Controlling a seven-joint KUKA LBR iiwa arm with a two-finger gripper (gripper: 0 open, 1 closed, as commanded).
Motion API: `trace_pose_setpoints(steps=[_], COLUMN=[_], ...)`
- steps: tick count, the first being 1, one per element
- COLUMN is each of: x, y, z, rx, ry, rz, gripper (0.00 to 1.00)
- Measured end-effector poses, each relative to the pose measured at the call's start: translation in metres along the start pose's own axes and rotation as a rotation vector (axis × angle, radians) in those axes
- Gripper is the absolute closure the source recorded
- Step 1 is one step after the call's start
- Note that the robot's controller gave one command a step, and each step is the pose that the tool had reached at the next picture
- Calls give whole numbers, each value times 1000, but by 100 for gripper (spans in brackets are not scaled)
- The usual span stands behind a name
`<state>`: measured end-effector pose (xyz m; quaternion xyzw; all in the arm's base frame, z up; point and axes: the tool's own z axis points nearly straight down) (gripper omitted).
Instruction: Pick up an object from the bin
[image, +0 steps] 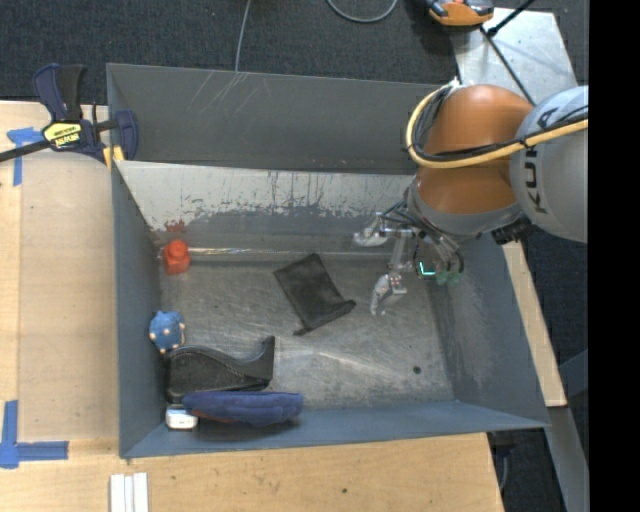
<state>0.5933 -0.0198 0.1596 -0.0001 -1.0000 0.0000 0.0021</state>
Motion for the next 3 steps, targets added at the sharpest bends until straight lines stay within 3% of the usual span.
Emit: trace_pose_setpoints(steps=[1,2,3], x=[-23,-25,17], y=[54,55,25], z=[76,76,-87], rx=[-1,-1,1], ry=[-13,-18,-16], rz=[18,17,-84], gripper=[0,100,100])
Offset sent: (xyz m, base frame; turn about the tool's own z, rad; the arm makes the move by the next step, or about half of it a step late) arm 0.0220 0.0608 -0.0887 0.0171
